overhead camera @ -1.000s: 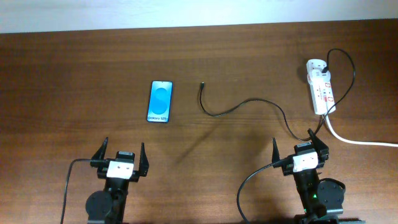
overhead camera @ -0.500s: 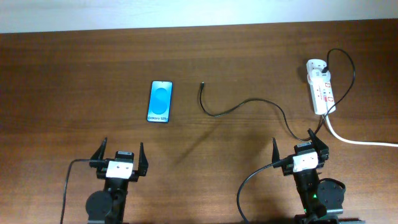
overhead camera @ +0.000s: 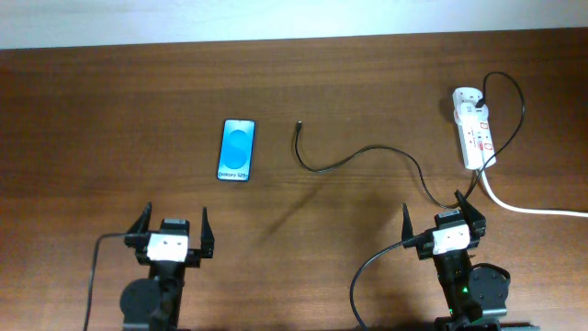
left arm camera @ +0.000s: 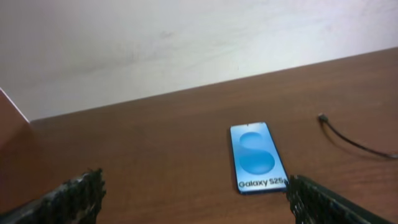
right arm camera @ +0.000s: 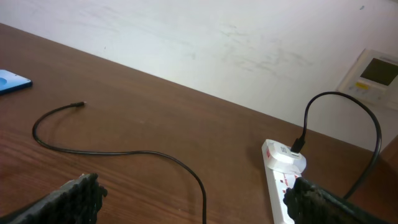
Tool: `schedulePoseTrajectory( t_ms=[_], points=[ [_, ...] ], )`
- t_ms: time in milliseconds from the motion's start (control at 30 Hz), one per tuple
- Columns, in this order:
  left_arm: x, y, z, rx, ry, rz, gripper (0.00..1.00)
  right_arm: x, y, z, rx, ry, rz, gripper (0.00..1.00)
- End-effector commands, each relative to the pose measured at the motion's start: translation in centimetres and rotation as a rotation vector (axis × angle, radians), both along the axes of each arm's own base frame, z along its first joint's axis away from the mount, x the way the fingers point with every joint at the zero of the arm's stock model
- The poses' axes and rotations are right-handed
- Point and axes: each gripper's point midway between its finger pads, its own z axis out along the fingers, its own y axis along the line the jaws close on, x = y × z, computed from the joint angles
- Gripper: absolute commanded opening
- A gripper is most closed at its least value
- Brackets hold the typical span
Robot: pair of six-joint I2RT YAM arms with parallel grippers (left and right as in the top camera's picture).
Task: Plug charger to phone and switch on socket
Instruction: 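Move the left gripper over the Galaxy S25+ phone and lower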
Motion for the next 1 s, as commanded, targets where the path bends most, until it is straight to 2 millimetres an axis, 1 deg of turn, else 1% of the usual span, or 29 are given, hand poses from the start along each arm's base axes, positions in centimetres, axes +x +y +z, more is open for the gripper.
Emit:
schedulePoseTrajectory(
  t_ms=[0, 167, 233, 367, 500, 633, 833, 967],
  points=[
    [0.7, 0.2, 3.9, -0.022, 0.019, 0.014, 0.99, 0.0, 0.1, -0.1, 0.004, 0.000, -0.001, 0.98],
    [3.2, -0.4, 7.2, -0.020, 0.111, -0.012, 0.99, 0.0, 0.1, -0.1, 0.004, 0.000, -0.001, 0.98],
    [4.4, -0.7, 8.2, -0.020, 0.149, -0.021, 0.99, 0.0, 0.1, -0.1, 0.004, 0.000, -0.001, 0.99],
    [7.3, -1.9, 10.0, -0.029, 0.253, -0.080, 0.99, 0.0, 0.1, -0.1, 0.004, 0.000, -0.001, 0.98],
    [10.0, -2.8, 10.5, -0.038, 0.389, -0.115, 0.99, 0.0, 0.1, -0.1, 0.004, 0.000, -0.001, 0.98],
    [12.8, -4.2, 11.3, -0.062, 0.505, -0.178, 0.99, 0.0, 0.1, -0.1, 0.004, 0.000, -0.001, 0.98],
    [15.9, -6.0, 12.3, -0.110, 0.697, -0.257, 0.99, 0.0, 0.1, -0.1, 0.004, 0.000, -0.001, 0.98],
    [18.1, -6.2, 12.3, -0.119, 0.804, -0.253, 0.99, 0.0, 0.1, -0.1, 0.004, 0.000, -0.001, 0.98]
  ],
)
